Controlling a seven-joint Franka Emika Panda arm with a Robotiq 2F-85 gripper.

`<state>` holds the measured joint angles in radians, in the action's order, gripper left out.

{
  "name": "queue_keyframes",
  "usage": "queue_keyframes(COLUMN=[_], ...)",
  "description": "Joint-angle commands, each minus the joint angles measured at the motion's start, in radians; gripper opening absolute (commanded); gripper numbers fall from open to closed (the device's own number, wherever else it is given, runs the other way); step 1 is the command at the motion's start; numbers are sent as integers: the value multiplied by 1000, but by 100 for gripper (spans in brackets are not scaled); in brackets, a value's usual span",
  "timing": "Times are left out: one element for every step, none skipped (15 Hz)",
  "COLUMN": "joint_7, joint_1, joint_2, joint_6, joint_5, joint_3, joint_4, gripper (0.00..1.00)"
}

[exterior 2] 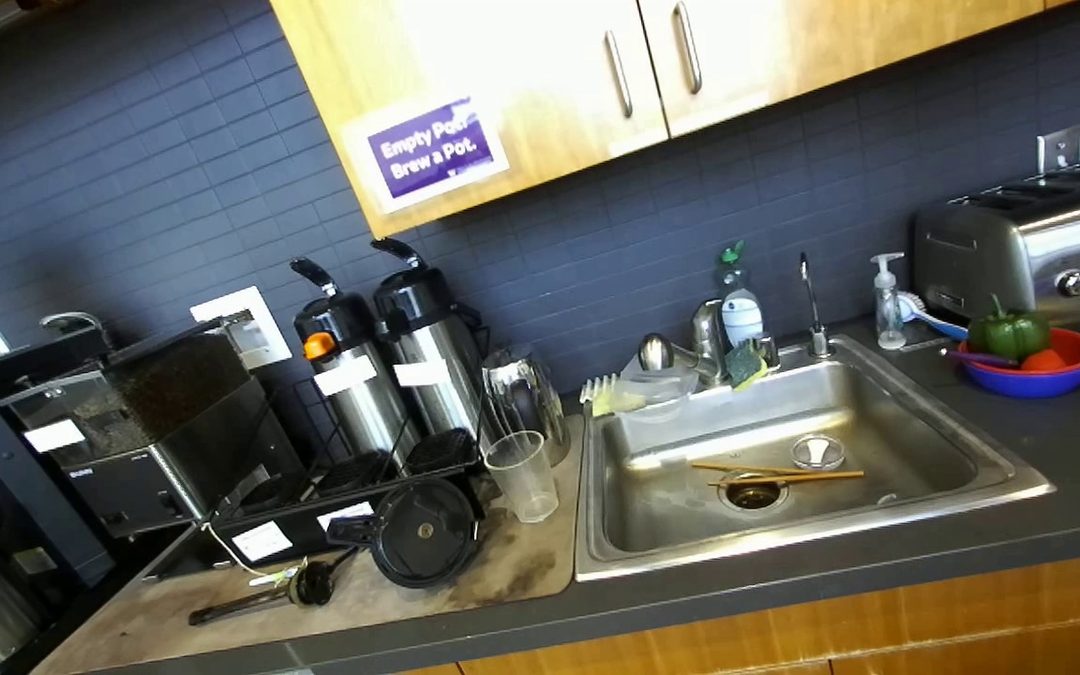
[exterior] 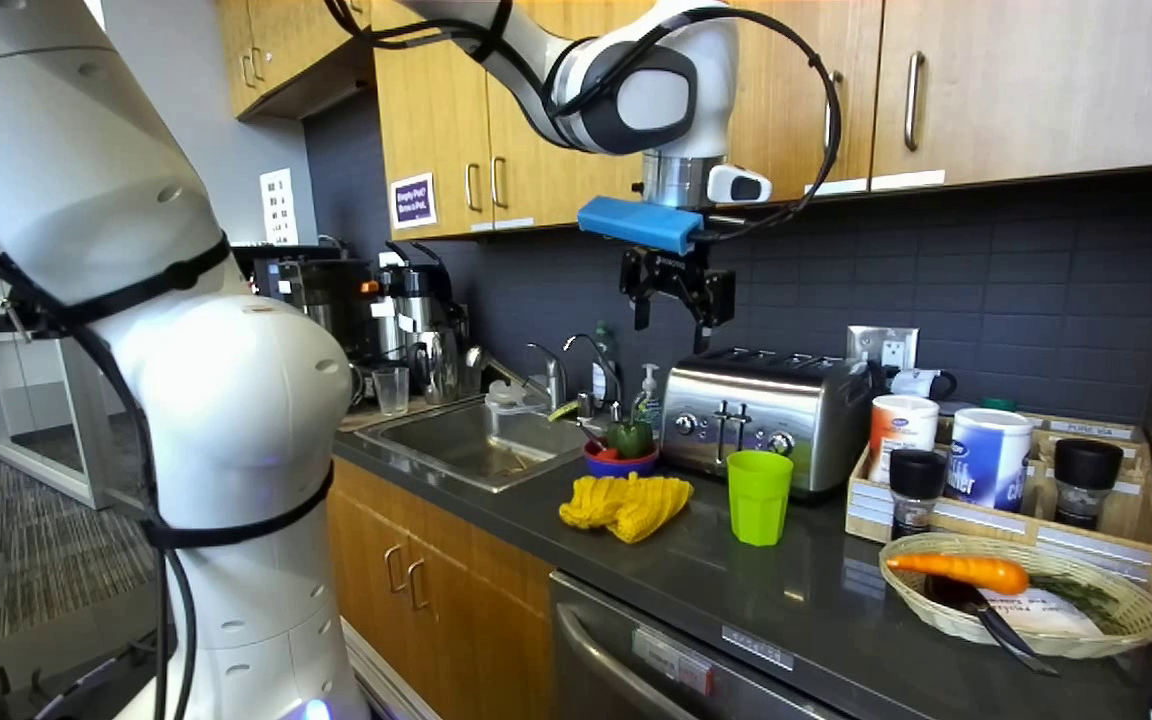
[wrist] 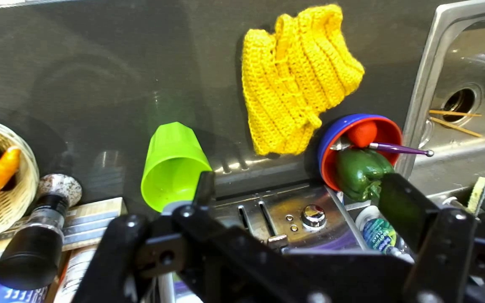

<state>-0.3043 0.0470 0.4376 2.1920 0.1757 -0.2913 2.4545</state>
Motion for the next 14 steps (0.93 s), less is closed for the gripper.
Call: queue_keyframes(joint_7=[-7, -6, -6, -6, -6, -6, -7, -56, -83, -121, -177, -225, -272, -313], joint_1=[19, 20, 20, 20, 20, 21, 26, 15, 12, 3, -13, -26, -42, -61], joint_2=[-2, -2, -2, -2, -2, -2, 6, 18, 20, 16, 11, 4, -1, -2], joint_6=[-4, -4, -4, -4, -4, -4, 26, 60, 123, 170, 221, 281, 334, 372], joint_5=[9, 9, 9, 8, 8, 8, -13, -8, -7, 5, 18, 27, 40, 55], joint_3=[16, 16, 16, 17, 17, 17, 27, 19, 18, 9, -5, -15, -29, -45], joint_4=[-2, -2, -2, -2, -2, -2, 18, 37, 59, 71, 88, 105, 123, 138], gripper=[100, 100, 100, 100, 100, 100, 100, 100, 100, 100, 100, 100, 100, 100])
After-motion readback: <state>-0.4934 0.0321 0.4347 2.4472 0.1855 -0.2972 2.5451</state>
